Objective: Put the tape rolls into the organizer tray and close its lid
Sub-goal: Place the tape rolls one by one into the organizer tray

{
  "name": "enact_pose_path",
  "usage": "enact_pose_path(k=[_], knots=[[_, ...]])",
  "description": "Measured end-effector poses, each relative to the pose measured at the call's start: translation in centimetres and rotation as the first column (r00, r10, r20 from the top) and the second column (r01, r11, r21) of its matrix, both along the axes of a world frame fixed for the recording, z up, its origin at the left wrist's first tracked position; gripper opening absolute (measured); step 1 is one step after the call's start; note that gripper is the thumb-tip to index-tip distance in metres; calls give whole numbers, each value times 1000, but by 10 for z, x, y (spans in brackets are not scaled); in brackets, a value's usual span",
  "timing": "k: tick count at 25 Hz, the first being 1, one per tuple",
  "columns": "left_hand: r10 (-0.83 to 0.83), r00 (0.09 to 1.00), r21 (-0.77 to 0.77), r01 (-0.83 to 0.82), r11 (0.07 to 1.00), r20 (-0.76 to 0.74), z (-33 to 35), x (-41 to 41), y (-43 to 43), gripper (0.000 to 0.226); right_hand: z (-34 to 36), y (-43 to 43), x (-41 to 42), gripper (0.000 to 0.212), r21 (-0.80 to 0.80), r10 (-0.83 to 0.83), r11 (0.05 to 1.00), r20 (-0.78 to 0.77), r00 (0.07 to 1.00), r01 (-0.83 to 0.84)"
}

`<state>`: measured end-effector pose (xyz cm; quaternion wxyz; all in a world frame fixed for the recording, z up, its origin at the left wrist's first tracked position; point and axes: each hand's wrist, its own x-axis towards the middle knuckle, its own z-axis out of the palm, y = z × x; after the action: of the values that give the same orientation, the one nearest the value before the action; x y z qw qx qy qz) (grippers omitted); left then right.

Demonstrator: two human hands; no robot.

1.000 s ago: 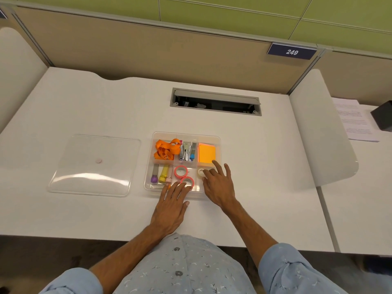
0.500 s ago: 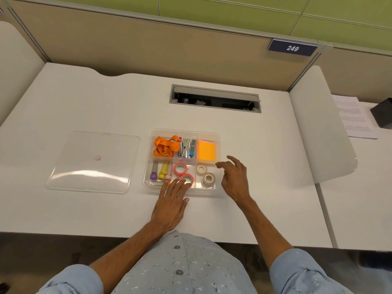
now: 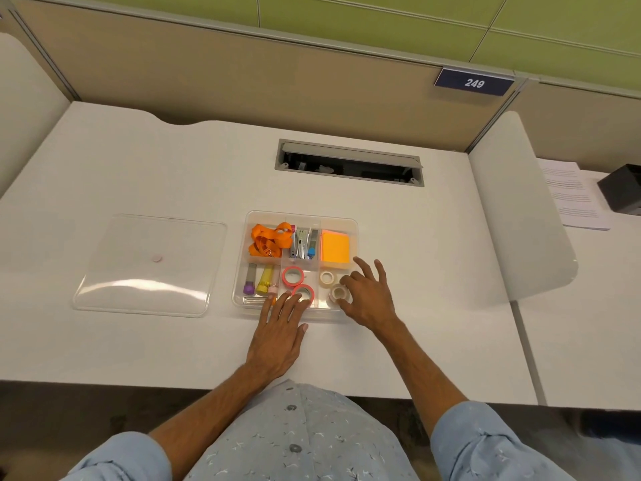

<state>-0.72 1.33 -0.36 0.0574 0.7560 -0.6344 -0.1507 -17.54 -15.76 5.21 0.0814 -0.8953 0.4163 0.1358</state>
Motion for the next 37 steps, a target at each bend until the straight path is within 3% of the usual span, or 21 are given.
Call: enact_pose_path(k=[4,8,17,22,27,32,37], knots=[[-2,1000,6,2,1000,-4,-1,0,1,59,2,-4,0,52,-9,16,1000,-13,1000,-16],[-4,1000,25,5,1000,-16,0,1,0,62,6,-6,3,52,-39,-47,998,99,994,52],[-18,1000,39,18,999,-8,-1,3,0,63,-2,5,33,46,-20,-150,988,113,982,154],[-25,1000,24,25,999,-9,-3,4,0,81,-6,6,39,50,15,-160,987,97,982,159],[-18,999,42,20,999,-32,-5,4,0,59,-7,6,38,49,24,-170,985,118,978,168],[-23,999,-4,23,1000,-25,-4,4,0,54,-7,-6,16,28,-3,-184,981,281,942,193],[-11,1000,-30,10,999,-19,-4,2,0,52,-3,-17,-7,35,8,0,1000,71,997,0]])
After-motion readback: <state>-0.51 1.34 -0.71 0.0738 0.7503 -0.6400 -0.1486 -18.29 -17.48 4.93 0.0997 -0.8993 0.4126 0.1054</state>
